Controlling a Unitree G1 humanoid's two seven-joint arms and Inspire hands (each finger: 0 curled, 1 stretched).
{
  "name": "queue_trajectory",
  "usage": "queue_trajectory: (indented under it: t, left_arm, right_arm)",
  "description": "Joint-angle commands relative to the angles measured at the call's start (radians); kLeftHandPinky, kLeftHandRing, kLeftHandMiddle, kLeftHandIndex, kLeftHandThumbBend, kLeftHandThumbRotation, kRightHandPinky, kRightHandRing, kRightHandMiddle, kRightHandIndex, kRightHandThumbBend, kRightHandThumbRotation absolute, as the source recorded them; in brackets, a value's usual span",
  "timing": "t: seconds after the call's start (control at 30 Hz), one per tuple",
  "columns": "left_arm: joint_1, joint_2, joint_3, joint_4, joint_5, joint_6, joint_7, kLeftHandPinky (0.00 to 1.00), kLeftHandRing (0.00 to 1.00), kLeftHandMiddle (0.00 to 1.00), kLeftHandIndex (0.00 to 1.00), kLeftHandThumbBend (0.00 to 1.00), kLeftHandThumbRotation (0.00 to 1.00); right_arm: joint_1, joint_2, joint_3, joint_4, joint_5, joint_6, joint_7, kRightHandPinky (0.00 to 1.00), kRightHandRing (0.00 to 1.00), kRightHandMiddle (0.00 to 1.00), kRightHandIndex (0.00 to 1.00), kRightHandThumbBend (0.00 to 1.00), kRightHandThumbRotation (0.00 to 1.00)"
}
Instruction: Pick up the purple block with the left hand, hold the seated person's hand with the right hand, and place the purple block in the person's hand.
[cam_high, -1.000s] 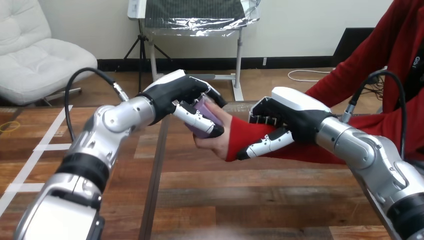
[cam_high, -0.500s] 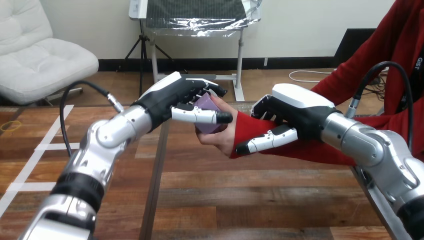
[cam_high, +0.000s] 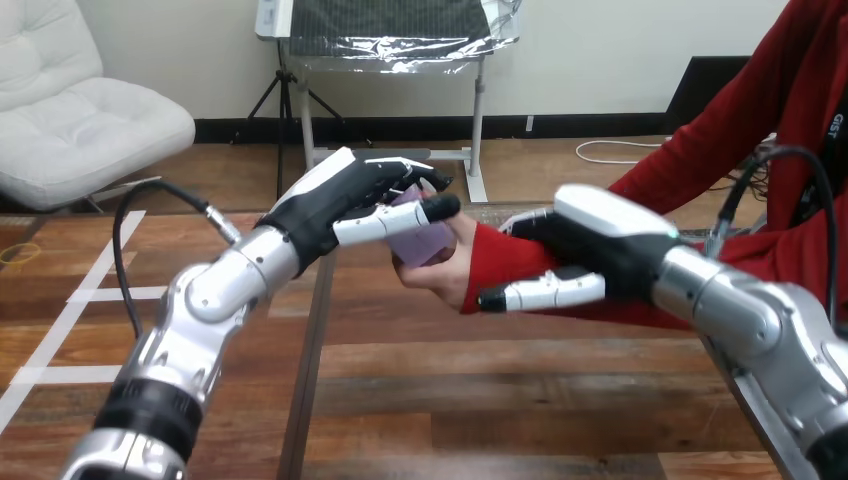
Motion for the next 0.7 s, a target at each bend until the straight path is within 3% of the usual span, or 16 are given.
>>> queue_trajectory:
  t: [0.0, 0.37, 0.67]
  left_arm:
    - [0.021, 0.039, 0.038, -0.105, -0.026, 0.004, 0.021, 0.7, 0.79, 0.8, 0.78, 0.9, 0.99]
    - [0.1, 0.061, 0.058, -0.196, -0.034, -0.002, 0.036, 0.65, 0.77, 0.79, 0.76, 0.84, 0.99]
    - [0.17, 0.067, 0.08, -0.266, -0.047, -0.008, 0.065, 0.63, 0.74, 0.76, 0.73, 0.78, 0.99]
  right_arm:
    - [0.004, -0.03, -0.039, -0.074, 0.019, -0.002, -0.002, 0.62, 0.77, 0.78, 0.8, 1.0, 0.95]
    - [0.061, -0.048, -0.077, -0.126, 0.033, 0.007, -0.008, 0.62, 0.76, 0.78, 0.8, 1.0, 0.98]
    - [0.105, -0.067, -0.1, -0.187, 0.046, 0.051, -0.002, 0.62, 0.76, 0.78, 0.81, 1.0, 0.98]
